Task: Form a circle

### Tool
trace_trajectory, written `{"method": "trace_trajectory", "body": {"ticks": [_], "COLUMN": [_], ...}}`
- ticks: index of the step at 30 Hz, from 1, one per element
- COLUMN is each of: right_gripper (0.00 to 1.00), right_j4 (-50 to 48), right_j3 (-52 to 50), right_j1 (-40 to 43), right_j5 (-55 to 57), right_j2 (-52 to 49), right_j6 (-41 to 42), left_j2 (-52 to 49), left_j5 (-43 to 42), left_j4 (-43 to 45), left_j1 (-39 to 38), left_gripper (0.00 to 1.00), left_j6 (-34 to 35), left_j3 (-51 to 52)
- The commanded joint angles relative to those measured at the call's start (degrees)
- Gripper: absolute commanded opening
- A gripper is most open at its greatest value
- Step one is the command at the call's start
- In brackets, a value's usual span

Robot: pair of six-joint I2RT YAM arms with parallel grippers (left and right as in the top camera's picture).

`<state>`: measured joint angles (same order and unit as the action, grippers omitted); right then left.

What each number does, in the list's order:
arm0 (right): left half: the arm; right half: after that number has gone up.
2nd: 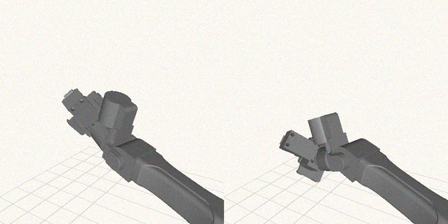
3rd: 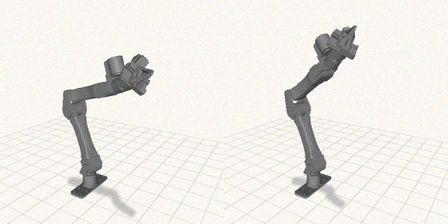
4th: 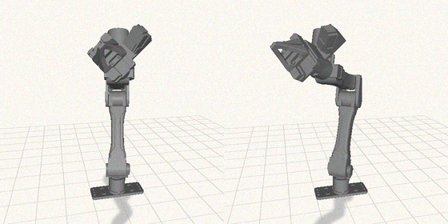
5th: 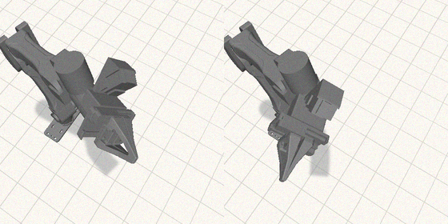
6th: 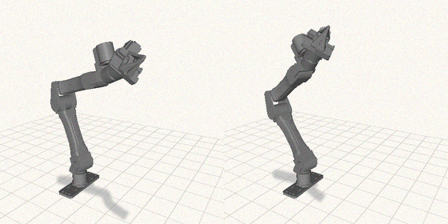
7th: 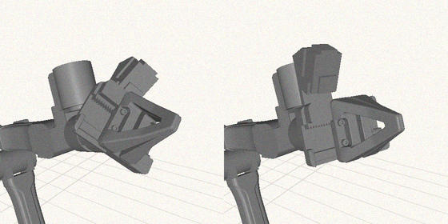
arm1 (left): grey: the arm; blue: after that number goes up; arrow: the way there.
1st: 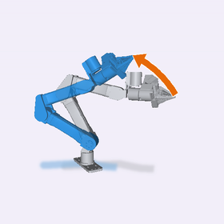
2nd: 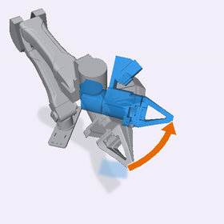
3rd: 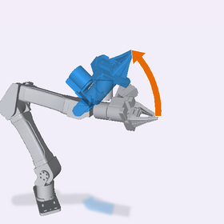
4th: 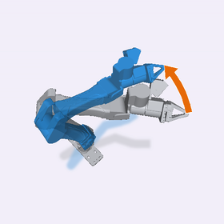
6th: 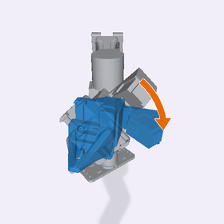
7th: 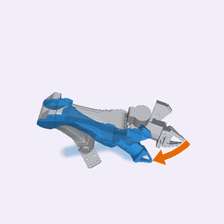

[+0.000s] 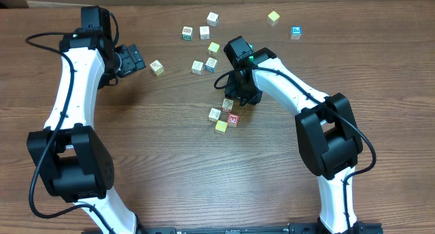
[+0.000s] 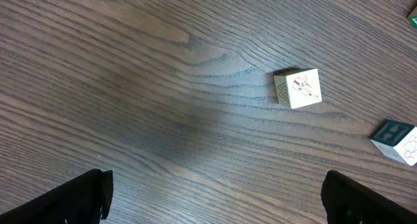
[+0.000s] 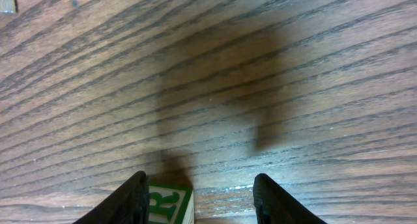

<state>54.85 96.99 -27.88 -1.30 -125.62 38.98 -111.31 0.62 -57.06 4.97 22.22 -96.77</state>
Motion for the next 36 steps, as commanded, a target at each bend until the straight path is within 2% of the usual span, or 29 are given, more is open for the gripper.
{"method": "trace_trajectory", "body": {"ticks": [1,36], "right_gripper": [0.49,0.49], "right_j4": [-0.11,1.97], "right_j3": [-0.31,-0.31], "right_j1": [-0.46,-0.68], "right_j5": [-0.79,-0.98], "right_j2": [1.42,1.42], "right_j6": [0.02,0.02], "left_j2": [-0.44,-0.44], "left_j5": [-0.42,-0.42], "left_j4": [0.15,0.15], "left_j1": [-0.15,-0.15], "left_gripper": [1.0,1.0], "left_j6": [0.52,0.52], "left_j3": [-0.9,-0.9]}}
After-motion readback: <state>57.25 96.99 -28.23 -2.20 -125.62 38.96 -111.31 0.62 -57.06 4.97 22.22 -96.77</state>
